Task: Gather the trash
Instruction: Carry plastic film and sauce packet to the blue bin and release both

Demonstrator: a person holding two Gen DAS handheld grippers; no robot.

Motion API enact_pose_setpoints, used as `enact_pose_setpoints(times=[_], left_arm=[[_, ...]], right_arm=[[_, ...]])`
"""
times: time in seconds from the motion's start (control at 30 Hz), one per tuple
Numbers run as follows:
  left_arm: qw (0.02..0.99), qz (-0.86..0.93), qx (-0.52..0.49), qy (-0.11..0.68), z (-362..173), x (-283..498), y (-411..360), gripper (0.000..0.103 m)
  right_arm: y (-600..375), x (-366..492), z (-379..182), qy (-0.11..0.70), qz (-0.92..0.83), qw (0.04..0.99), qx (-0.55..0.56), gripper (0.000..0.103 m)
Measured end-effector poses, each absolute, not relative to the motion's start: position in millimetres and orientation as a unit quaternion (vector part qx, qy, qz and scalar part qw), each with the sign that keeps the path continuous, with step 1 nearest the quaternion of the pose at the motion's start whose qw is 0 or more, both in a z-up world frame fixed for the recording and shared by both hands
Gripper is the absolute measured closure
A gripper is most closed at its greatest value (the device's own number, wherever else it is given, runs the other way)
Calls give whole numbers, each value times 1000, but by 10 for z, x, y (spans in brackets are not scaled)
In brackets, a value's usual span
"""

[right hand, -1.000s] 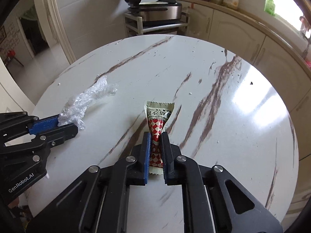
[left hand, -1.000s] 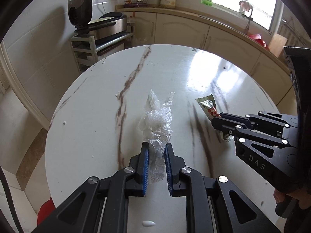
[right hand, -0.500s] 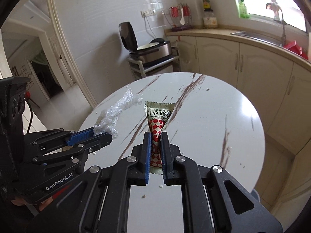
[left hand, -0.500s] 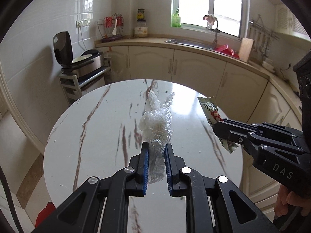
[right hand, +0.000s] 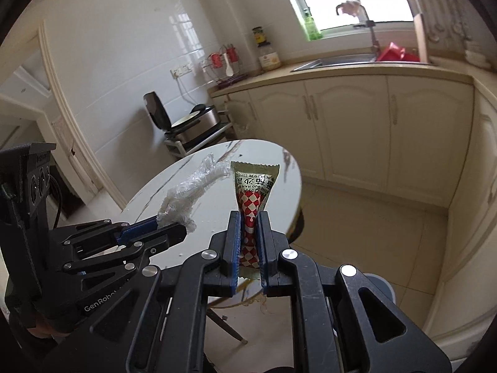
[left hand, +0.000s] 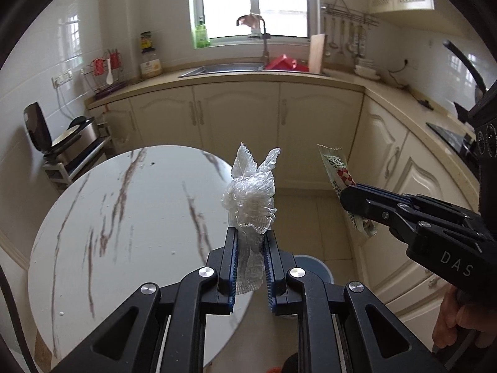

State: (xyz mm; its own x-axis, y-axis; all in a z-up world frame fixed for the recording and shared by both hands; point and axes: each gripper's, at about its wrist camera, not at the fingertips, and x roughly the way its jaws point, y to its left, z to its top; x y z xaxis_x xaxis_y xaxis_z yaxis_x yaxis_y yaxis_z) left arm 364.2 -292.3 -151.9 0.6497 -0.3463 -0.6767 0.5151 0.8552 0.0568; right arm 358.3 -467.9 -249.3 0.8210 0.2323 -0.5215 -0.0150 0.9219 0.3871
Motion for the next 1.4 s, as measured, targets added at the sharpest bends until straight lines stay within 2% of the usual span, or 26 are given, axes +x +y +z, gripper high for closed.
enact_pose_setpoints(times=[0.2, 0.47, 0.63, 0.73, 0.77, 1.13, 1.37, 1.4], left_arm=[[877, -278, 153, 362, -1690, 3949, -3571, 91], [841, -306, 188, 405, -2232, 4687, -4187, 91], [819, -314, 197, 438, -2633, 5070, -4492, 91], [810, -310, 204, 454, -2883, 5270, -4695, 91], [806, -309, 206, 460, -2968, 5322, -4771, 91], [771, -301, 227, 513, -3804, 5801, -5385, 91], [773, -305, 226, 508, -3900, 5798, -5458, 87], [774, -306, 228, 506, -3900, 5796, -5482, 83]], right_arm=[[-5301, 3446, -2810, 300, 14, 926, 229, 92], [-5914, 3500, -3591, 346, -37, 894, 282, 91], [-6196, 3618, -4073, 380, -58, 869, 311, 84], [-6337, 3639, -4276, 394, -72, 857, 324, 71], [-6367, 3639, -4321, 396, -76, 856, 324, 65], [-6569, 3554, -4653, 407, -101, 841, 343, 59], [-6613, 3499, -4657, 403, -109, 840, 346, 56], [-6595, 3502, -4640, 402, -109, 841, 346, 55]])
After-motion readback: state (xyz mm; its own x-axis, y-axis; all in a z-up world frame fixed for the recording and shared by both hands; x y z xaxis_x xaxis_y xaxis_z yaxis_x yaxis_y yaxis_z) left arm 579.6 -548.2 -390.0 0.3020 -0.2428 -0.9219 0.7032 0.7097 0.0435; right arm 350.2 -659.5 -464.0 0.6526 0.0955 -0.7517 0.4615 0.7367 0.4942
